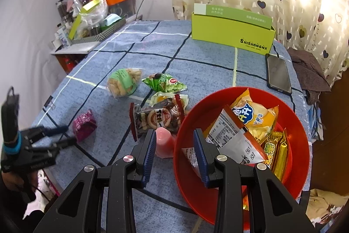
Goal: Organize snacks
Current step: 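Grasp the purple candy bag with the left tool and lift it, then grasp the clear green-labelled cookie bag with the right tool while the left tool holds the purple bag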
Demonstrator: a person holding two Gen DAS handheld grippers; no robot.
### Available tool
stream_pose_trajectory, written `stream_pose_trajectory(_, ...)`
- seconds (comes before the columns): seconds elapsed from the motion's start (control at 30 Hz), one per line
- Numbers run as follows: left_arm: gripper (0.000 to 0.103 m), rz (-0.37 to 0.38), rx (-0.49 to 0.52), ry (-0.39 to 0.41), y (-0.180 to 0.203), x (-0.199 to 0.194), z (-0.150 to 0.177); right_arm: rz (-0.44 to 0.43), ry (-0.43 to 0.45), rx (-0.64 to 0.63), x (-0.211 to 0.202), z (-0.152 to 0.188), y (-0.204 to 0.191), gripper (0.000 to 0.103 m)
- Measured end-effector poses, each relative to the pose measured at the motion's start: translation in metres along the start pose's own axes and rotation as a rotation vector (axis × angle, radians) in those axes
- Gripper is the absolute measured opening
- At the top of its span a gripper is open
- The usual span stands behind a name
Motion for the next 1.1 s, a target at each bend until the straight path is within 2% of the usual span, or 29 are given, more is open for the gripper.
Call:
stream_pose_trajectory(0.03,0.052,-0.032,0.022,0.017,-0.003,-0.004,-0.004,0.000,0.000,0.000,0.000,0.000,0.000,0.033)
stream_pose_trajectory(0.2,0.058,-0.074,0.141,0.034,-0.001,0.010,-0.021,-0.007,0.003,-0.013,-0.001,0.002,-0.002,0.033)
stream_pose_trajectory(0.33,0.058,-0.055,0.194,0.016,-0.003,0.028,-0.026,-0.028,-0.001,-0.027,-0.001,0.004,-0.009,0.033)
stream_pose_trajectory(0.53,0.057,-0.024,0.152,-0.021,-0.008,0.044,-0.020,-0.074,-0.028,-0.089,0.005,0.010,-0.030,0.033)
stream_pose_trajectory(0.57,0.055,-0.032,0.149,-0.011,-0.008,0.043,-0.019,-0.081,-0.039,-0.100,0.007,0.012,-0.034,0.033)
stream_pose_trajectory(0.63,0.042,-0.031,0.144,-0.002,-0.006,0.042,-0.019,-0.085,-0.054,-0.120,0.011,0.014,-0.041,0.033)
stream_pose_trajectory(0.67,0.041,-0.033,0.138,0.002,-0.007,0.042,-0.019,-0.084,-0.061,-0.131,0.013,0.015,-0.044,0.033)
stream_pose_trajectory(0.87,0.040,-0.018,0.108,0.026,-0.010,0.039,-0.017,-0.055,-0.087,-0.162,0.036,0.006,-0.062,0.033)
stream_pose_trajectory(1.1,0.040,0.001,0.084,0.046,-0.014,0.038,-0.015,-0.015,-0.116,-0.102,0.059,-0.012,-0.062,0.034)
Point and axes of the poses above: each gripper's, at about its wrist camera, not at the fingertips, and x roughly the way its jaws point, y to its right, z to its underside, the point moved 7 cm from there along x, roughly the way its jaws point, and after that the axes turned 14 degrees about x, right-handed, at the moved point
